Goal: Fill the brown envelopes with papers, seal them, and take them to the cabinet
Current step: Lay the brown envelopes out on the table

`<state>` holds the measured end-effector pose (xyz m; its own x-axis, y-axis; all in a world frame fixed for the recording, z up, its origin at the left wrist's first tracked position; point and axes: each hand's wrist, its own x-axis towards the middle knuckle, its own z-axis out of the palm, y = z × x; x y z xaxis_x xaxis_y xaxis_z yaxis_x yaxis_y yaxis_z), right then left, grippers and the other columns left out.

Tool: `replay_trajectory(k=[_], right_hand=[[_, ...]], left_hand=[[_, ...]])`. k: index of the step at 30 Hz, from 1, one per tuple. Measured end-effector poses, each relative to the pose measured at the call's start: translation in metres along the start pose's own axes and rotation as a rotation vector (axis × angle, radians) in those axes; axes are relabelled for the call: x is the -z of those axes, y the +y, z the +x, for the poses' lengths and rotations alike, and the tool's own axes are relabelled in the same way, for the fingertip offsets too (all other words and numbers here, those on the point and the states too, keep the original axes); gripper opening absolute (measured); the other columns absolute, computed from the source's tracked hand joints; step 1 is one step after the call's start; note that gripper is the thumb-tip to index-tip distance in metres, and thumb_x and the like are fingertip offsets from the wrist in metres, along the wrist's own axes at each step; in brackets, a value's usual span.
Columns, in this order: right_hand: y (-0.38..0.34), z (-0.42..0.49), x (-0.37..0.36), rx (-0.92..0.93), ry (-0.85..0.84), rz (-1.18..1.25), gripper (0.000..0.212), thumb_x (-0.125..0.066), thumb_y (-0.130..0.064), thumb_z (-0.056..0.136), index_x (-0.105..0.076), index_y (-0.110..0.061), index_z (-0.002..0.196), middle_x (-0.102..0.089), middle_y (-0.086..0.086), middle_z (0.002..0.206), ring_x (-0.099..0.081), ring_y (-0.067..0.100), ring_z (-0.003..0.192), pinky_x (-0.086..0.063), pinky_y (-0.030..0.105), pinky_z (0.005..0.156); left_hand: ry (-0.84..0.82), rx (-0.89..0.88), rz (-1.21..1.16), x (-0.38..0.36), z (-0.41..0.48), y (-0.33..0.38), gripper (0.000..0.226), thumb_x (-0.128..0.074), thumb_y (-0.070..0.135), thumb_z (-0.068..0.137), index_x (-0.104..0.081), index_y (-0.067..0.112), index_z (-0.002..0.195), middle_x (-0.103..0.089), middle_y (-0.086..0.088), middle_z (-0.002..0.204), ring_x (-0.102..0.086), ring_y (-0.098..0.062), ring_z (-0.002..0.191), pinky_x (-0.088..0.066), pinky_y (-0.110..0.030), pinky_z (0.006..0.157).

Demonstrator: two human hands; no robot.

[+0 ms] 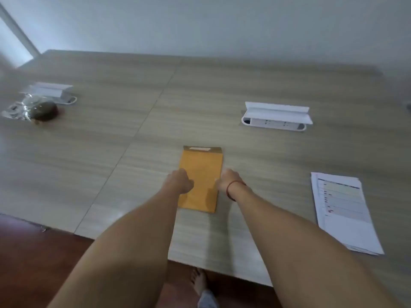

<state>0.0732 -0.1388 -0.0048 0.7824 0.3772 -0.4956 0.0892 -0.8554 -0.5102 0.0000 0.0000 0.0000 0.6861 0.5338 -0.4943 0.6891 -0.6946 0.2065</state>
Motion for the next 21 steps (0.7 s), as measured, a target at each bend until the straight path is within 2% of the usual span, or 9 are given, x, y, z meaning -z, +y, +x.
replay_trajectory(k=[1, 3, 7, 12, 15, 19, 21], right_hand=[[-0.002, 0.007, -0.005, -0.042, -0.007, 0.0, 0.029, -0.052, -0.029, 0.095, -0.06, -0.009, 0.114, -0.061, 0.013, 0.119, -0.06, 0.031, 0.112, -0.047, 0.033, 0.085], [-0.002, 0.021, -0.015, -0.11, 0.015, 0.022, 0.034, -0.052, -0.028, 0.094, -0.058, -0.008, 0.121, -0.061, 0.012, 0.124, -0.059, 0.031, 0.115, -0.046, 0.032, 0.084], [-0.004, 0.039, -0.029, -0.202, 0.055, 0.074, 0.033, -0.056, -0.03, 0.09, -0.059, -0.011, 0.117, -0.062, 0.01, 0.122, -0.06, 0.03, 0.112, -0.043, 0.03, 0.075], [-0.01, 0.048, -0.034, -0.334, 0.076, 0.221, 0.045, -0.072, -0.04, 0.08, -0.061, -0.011, 0.113, -0.065, 0.009, 0.118, -0.063, 0.029, 0.11, -0.046, 0.031, 0.076], [-0.009, 0.055, -0.038, -0.426, 0.09, 0.373, 0.05, -0.081, -0.035, 0.074, -0.063, -0.008, 0.112, -0.066, 0.011, 0.118, -0.064, 0.03, 0.109, -0.051, 0.034, 0.08], [-0.008, 0.061, -0.045, -0.518, 0.069, 0.58, 0.059, -0.085, -0.022, 0.07, -0.06, -0.005, 0.121, -0.061, 0.015, 0.127, -0.06, 0.035, 0.114, -0.053, 0.047, 0.092], [-0.005, 0.063, -0.047, -0.516, 0.079, 0.601, 0.056, -0.084, -0.017, 0.072, -0.06, -0.003, 0.12, -0.061, 0.016, 0.127, -0.06, 0.035, 0.114, -0.053, 0.045, 0.093]], left_hand=[[-0.004, 0.016, -0.009, -0.001, 0.008, -0.002, 0.047, -0.048, 0.036, 0.096, -0.046, 0.001, 0.126, -0.052, -0.017, 0.126, -0.051, -0.033, 0.117, -0.048, -0.041, 0.092], [0.025, 0.037, -0.029, -0.004, 0.024, -0.007, 0.046, -0.047, 0.037, 0.095, -0.047, 0.002, 0.125, -0.05, -0.016, 0.127, -0.048, -0.034, 0.12, -0.046, -0.043, 0.095], [0.015, 0.079, -0.08, -0.011, 0.043, -0.011, 0.045, -0.048, 0.035, 0.095, -0.048, 0.002, 0.125, -0.049, -0.017, 0.128, -0.048, -0.035, 0.121, -0.045, -0.044, 0.095], [0.042, 0.134, -0.108, -0.019, 0.054, -0.015, 0.048, -0.052, 0.037, 0.092, -0.048, 0.002, 0.126, -0.046, -0.018, 0.13, -0.048, -0.035, 0.121, -0.043, -0.042, 0.098], [0.047, 0.152, -0.12, -0.02, 0.059, -0.019, 0.047, -0.051, 0.036, 0.092, -0.049, 0.001, 0.125, -0.044, -0.019, 0.131, -0.047, -0.035, 0.121, -0.042, -0.041, 0.1], [0.058, 0.177, -0.151, -0.023, 0.061, -0.022, 0.047, -0.051, 0.035, 0.092, -0.049, 0.001, 0.125, -0.042, -0.018, 0.133, -0.044, -0.035, 0.123, -0.041, -0.041, 0.101], [0.071, 0.188, -0.163, -0.023, 0.062, -0.022, 0.046, -0.051, 0.035, 0.092, -0.05, 0.001, 0.124, -0.042, -0.017, 0.133, -0.044, -0.035, 0.123, -0.041, -0.042, 0.101]])
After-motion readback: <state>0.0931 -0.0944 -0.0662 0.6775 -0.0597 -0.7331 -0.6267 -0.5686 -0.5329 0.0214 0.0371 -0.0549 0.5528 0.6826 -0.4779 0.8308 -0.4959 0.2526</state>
